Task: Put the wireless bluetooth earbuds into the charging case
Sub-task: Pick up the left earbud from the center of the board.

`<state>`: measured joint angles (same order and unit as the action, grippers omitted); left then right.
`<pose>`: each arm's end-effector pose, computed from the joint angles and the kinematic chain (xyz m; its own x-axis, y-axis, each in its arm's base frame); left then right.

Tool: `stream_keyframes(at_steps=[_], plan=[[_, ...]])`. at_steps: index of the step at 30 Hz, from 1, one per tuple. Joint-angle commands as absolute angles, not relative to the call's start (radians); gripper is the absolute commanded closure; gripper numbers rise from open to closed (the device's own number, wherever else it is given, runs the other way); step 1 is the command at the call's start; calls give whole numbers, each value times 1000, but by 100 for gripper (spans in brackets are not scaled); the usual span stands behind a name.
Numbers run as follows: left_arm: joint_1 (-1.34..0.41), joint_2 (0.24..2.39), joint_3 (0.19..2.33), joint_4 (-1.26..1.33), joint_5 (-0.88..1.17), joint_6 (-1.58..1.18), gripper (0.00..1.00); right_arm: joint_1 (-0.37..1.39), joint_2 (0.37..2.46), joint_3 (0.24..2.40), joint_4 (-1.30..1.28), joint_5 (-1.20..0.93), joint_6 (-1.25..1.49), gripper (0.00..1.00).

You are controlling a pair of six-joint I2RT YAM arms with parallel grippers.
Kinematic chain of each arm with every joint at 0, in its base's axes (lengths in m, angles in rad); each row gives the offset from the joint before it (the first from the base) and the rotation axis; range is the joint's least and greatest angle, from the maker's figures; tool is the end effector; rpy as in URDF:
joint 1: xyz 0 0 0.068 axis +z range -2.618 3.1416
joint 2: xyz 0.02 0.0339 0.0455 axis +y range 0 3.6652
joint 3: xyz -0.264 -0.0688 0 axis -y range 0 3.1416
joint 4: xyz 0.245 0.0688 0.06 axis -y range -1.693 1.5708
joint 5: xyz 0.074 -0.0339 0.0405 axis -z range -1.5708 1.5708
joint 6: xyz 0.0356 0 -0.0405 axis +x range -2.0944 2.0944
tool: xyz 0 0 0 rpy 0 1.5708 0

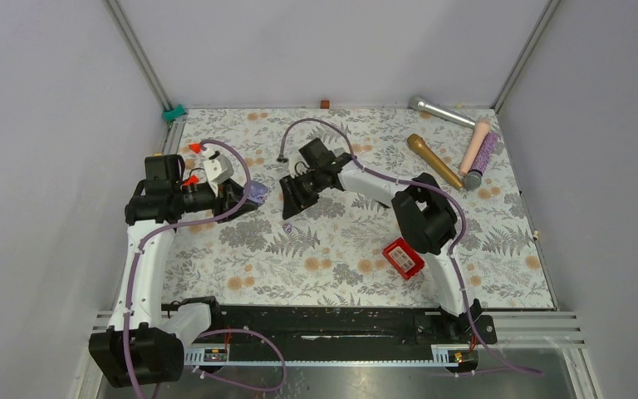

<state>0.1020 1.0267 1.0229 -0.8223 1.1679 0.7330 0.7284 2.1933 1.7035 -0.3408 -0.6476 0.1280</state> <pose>0.1905 -0.0134 0.3338 -0.1553 0.2478 -0.9563 0.9207 0.3871 -0.0492 0.3494 0.3405 0.1901 -0.6530 -0.4461 -0.6121 -0.7574 0.3844 0.5279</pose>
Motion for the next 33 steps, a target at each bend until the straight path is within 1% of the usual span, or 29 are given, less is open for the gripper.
stream_keyframes(at_steps=[1, 5, 11, 17, 28, 33], plan=[[109, 1020, 1020, -799, 1230, 764, 100, 801, 2224, 1777, -427, -549, 94, 48], [109, 1026, 1019, -800, 1239, 764, 100, 832, 2242, 1794, -465, -427, 50, 46], [116, 1028, 1015, -801, 1259, 767, 100, 872, 2257, 1803, -483, -329, -10, 44], [122, 1025, 1017, -814, 1267, 783, 100, 902, 2275, 1858, -514, -222, -84, 44], [127, 1028, 1016, -816, 1274, 788, 100, 940, 2315, 1914, -561, -180, -125, 44], [128, 1028, 1015, -819, 1281, 790, 100, 944, 2324, 1916, -563, -150, -129, 47]])
